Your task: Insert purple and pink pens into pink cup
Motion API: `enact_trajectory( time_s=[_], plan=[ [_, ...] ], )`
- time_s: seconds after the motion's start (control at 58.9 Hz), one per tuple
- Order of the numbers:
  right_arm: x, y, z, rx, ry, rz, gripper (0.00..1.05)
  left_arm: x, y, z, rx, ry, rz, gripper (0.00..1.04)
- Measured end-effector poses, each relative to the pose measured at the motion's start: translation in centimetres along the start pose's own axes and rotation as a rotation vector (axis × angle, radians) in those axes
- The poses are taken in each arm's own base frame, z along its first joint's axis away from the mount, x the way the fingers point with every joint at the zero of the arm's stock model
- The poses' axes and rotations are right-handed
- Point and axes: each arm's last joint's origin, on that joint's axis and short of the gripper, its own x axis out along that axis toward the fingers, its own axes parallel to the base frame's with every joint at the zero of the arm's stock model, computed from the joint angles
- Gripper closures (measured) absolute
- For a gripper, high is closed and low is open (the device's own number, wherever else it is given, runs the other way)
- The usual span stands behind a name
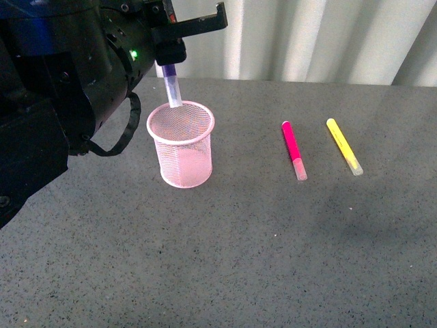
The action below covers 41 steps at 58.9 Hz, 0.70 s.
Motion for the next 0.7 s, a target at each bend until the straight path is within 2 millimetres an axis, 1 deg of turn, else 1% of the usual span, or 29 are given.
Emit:
enact_trajectory(
  time_s=[0.153,0.374,0.51,0.697],
  plan=[
    [0.0,0.0,0.0,0.0,0.0,0.0,0.07,0.1,-0.2,-0.8,0.003,0.008,0.003,0.92],
    [0.0,0.0,0.0,0.0,0.0,0.0,0.07,1.4,-0.7,-1.4,-0.007,0.013,0.0,0.92],
    [0.0,0.0,0.0,0.0,0.0,0.0,0.07,2.1,-0.4,-2.2,-0.002,0.03,0.008,0.92],
    [0.0,0.0,0.0,0.0,0.0,0.0,0.07,2.8,0.0,-2.7,0.001,0.043,0.016,0.92]
  ],
)
